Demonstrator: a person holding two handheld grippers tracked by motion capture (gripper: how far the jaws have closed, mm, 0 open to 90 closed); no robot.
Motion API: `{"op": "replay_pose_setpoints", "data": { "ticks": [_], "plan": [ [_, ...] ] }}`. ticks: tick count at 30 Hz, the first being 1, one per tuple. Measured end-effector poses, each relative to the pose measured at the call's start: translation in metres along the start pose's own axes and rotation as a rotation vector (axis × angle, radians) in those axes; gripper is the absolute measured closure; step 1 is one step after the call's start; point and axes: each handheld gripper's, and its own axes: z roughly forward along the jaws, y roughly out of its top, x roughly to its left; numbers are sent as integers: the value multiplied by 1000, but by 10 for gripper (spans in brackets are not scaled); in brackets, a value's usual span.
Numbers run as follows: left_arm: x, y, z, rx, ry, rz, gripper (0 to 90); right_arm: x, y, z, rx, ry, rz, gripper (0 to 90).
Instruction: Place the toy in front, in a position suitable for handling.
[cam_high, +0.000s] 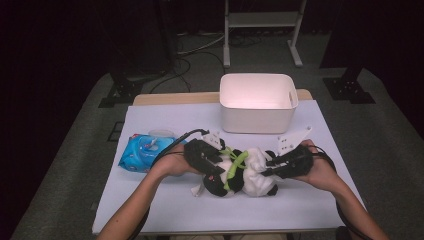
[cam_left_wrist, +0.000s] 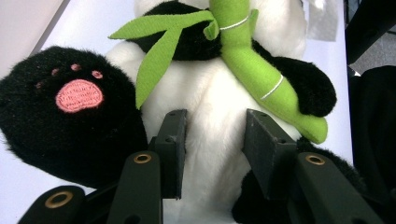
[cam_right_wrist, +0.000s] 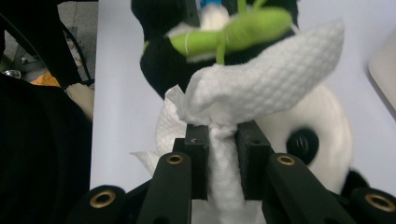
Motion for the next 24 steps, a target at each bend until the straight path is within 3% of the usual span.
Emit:
{"op": "replay_pose_setpoints", "data": {
  "ticks": [5,19,24],
  "plan": [
    [1,0,0,0,-3,-3,593,-7,-23,-8,-1,-7,74,768],
    [1,-1,0,-7,-8,-3,592,-15,-46,-19,31,-63,139,766],
    [2,-2,0,-8,-16,-3,593,-18,-46,-22,16,-68,151,766]
  ]
}}
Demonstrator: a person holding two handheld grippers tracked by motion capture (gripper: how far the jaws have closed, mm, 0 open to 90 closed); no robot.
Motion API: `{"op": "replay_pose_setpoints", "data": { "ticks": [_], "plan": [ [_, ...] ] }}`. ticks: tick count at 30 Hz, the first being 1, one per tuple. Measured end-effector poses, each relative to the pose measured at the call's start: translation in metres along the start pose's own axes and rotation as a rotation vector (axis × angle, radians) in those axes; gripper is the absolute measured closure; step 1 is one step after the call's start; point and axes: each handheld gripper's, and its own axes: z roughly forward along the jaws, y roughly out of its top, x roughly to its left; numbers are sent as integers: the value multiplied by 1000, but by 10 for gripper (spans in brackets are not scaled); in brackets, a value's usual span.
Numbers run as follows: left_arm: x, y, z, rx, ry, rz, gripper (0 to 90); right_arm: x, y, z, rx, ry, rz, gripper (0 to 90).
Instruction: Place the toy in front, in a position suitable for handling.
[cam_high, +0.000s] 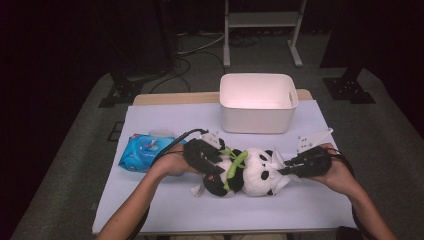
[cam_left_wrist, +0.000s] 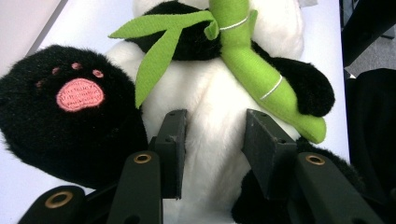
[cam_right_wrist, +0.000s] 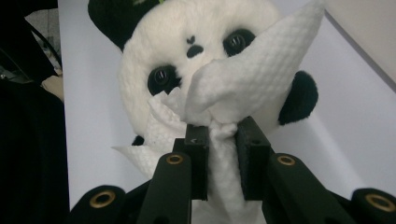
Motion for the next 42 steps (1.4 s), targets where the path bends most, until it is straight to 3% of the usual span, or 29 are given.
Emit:
{"op": "replay_pose_setpoints", "data": {
  "ticks": [7,11,19,26,33,42],
  "plan": [
    [-3,0,0,8,-8,12,593,4,27,3,-18,23,-49,766],
    [-6,-1,-1,14,-7,27,592,3,50,15,-10,52,-92,766],
    [-7,-2,-2,14,-10,30,585,2,72,32,-11,97,-104,767],
    [-8,0,-11,-18,-34,19,558,4,71,39,12,108,-100,771],
    [-13,9,-19,-35,-38,43,548,12,69,41,25,127,-104,774],
    [-6,19,-32,-65,-34,39,544,17,68,42,32,122,-119,776]
  ]
}}
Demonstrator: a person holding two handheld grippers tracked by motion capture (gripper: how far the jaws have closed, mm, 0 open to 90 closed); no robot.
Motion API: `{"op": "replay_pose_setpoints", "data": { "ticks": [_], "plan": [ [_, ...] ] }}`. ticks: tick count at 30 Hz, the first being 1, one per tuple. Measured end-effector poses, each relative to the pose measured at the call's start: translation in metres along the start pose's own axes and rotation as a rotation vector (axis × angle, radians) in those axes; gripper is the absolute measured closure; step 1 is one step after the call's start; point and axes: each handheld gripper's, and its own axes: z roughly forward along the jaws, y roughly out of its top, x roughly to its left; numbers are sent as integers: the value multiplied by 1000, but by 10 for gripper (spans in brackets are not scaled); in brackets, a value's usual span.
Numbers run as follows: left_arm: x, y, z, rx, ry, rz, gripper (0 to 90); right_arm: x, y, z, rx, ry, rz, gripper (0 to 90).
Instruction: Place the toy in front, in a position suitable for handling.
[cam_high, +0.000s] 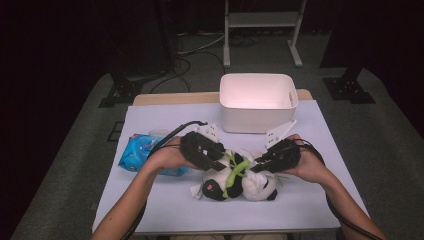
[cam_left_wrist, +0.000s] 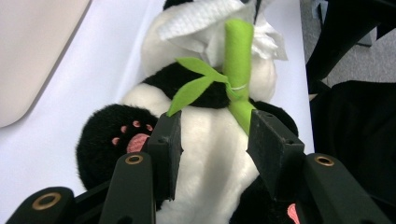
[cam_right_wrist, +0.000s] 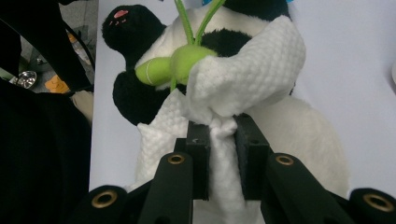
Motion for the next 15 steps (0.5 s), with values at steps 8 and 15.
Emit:
{"op": "replay_pose_setpoints", "data": {
  "ticks": [8,15],
  "plan": [
    [-4,-1,17,18,-46,11,542,5,0,1,6,2,-3,776],
    [-7,-4,29,59,-38,34,551,7,6,-2,29,-10,-26,775]
  ]
}}
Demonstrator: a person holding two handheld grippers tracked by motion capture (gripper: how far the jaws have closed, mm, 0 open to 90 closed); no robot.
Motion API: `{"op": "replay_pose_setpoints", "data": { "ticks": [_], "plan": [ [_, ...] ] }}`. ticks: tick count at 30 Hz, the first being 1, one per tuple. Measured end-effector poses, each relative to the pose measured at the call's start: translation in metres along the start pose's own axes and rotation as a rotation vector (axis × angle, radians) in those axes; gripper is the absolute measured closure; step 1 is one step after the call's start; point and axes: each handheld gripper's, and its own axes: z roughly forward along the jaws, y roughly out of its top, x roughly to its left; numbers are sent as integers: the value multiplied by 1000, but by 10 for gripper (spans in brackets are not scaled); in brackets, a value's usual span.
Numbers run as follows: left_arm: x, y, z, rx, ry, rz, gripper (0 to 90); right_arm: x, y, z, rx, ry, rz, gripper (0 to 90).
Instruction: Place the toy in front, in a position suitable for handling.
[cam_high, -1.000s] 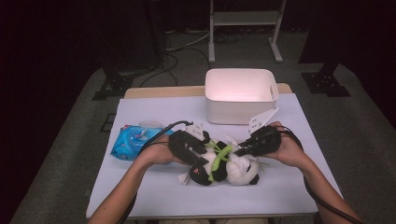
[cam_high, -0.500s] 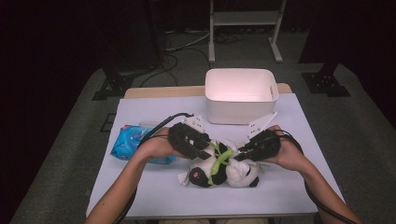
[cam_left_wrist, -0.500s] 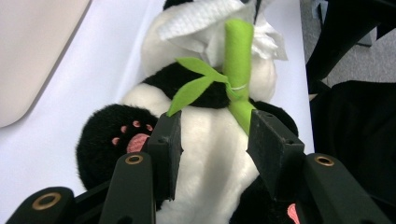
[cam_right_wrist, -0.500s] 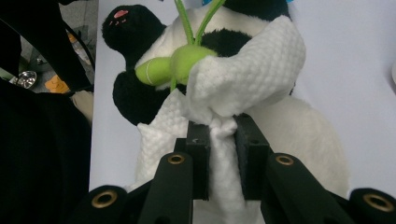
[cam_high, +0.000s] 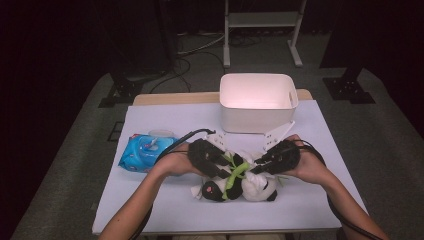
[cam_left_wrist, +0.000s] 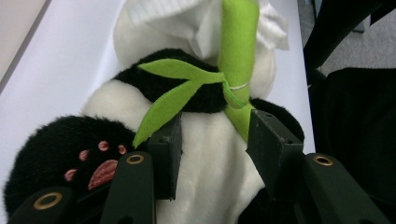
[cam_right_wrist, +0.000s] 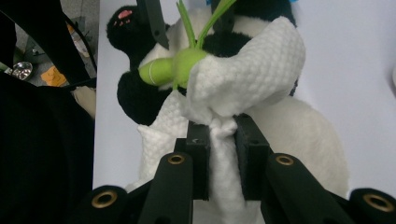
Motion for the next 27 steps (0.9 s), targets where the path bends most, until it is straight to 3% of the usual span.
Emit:
{"op": "replay_pose_setpoints", "data": {
  "ticks": [10,27],
  "plan": [
    [1,-2,5,22,11,3,553,-7,17,9,-20,13,-12,770],
    [7,-3,5,6,-12,-3,565,-20,-30,-24,-44,-16,119,759]
  ]
}}
